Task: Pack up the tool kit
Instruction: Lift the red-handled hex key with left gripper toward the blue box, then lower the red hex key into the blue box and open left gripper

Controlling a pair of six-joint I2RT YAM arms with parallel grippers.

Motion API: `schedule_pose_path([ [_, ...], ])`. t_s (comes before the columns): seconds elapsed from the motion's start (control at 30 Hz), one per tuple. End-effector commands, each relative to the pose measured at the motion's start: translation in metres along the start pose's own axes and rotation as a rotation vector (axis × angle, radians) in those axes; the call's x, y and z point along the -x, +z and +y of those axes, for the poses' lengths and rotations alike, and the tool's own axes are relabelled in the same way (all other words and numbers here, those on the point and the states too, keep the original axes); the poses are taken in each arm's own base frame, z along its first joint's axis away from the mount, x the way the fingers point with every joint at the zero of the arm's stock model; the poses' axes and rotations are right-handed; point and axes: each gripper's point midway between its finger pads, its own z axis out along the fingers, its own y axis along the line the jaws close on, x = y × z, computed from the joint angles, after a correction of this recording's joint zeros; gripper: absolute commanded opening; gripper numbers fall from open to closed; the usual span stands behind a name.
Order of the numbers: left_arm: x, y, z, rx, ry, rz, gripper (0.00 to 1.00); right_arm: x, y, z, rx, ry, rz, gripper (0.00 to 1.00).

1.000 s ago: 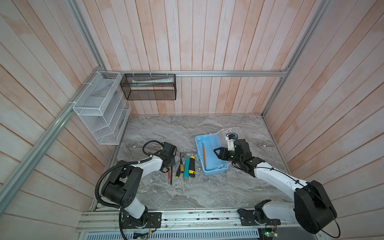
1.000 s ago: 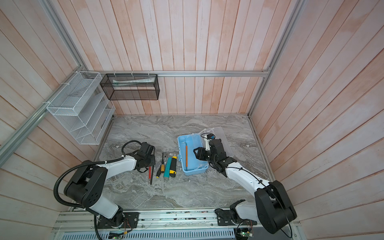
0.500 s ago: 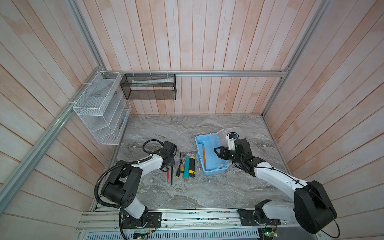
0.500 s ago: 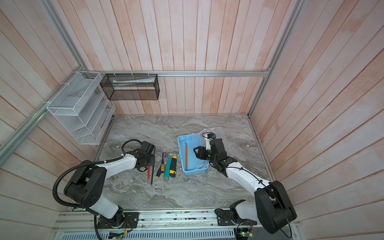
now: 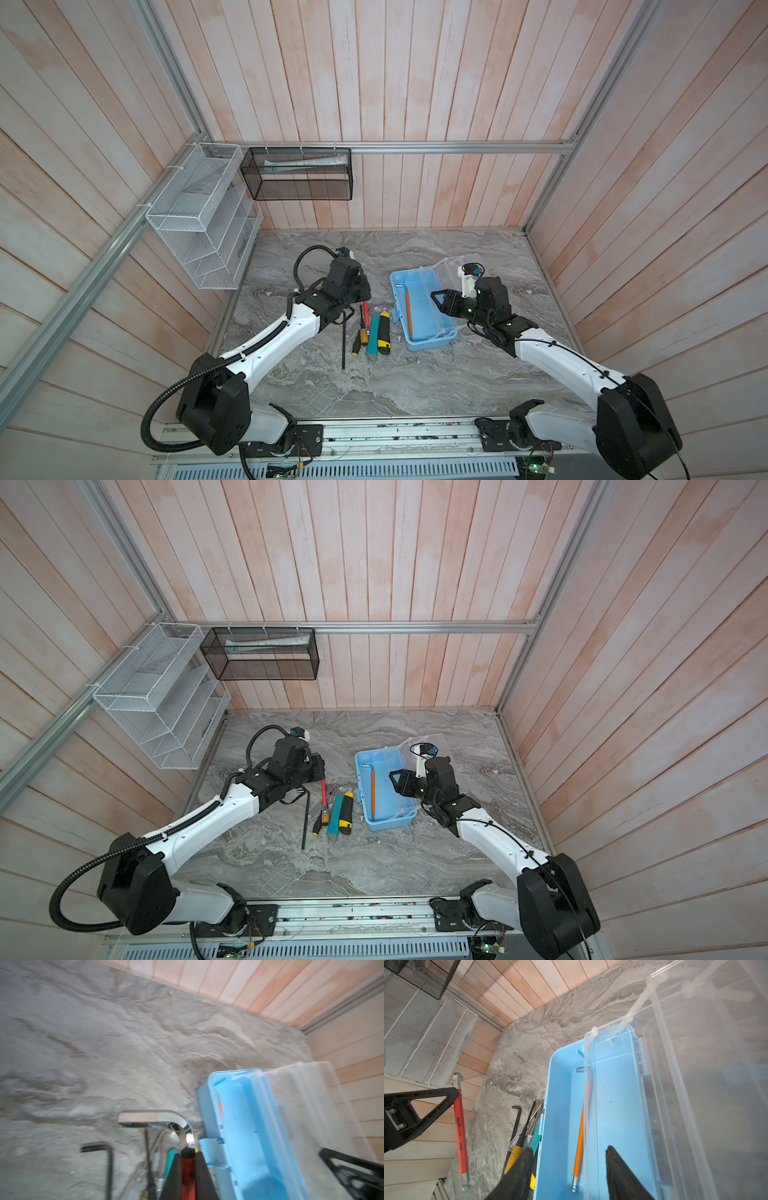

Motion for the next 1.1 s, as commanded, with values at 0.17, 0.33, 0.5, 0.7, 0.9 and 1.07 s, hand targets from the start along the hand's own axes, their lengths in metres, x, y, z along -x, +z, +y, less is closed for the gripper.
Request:
schedule_pose_path([
  [0.17,0.001,0.05,-0.107,-0.251,-0.038,0.007,0.0,0.015,-0.026,-0.002,-0.011,-0.008,-0.071,0.56],
  [0.33,-0.015,0.088,-0.114,-0.243,-0.052,0.057,0.0,0.017,-0.033,-0.008,-0.031,-0.009,-0.085,0.56],
  [0.5,-0.036,0.115,-0.11,-0.225,-0.066,0.124,0.0,0.014,-0.035,-0.014,-0.04,-0.003,-0.087,0.56],
  [0.7,-0.053,0.135,-0.107,-0.199,-0.069,0.188,0.07,0.011,-0.034,-0.017,-0.039,0.002,-0.082,0.56],
  [0.9,-0.057,0.144,-0.105,-0.186,-0.057,0.206,0.3,0.01,-0.033,-0.021,-0.048,0.003,-0.08,0.56],
  [1.07,-0.053,0.142,-0.103,-0.175,-0.035,0.194,0.3,0.01,-0.035,-0.022,-0.051,0.003,-0.081,0.56],
])
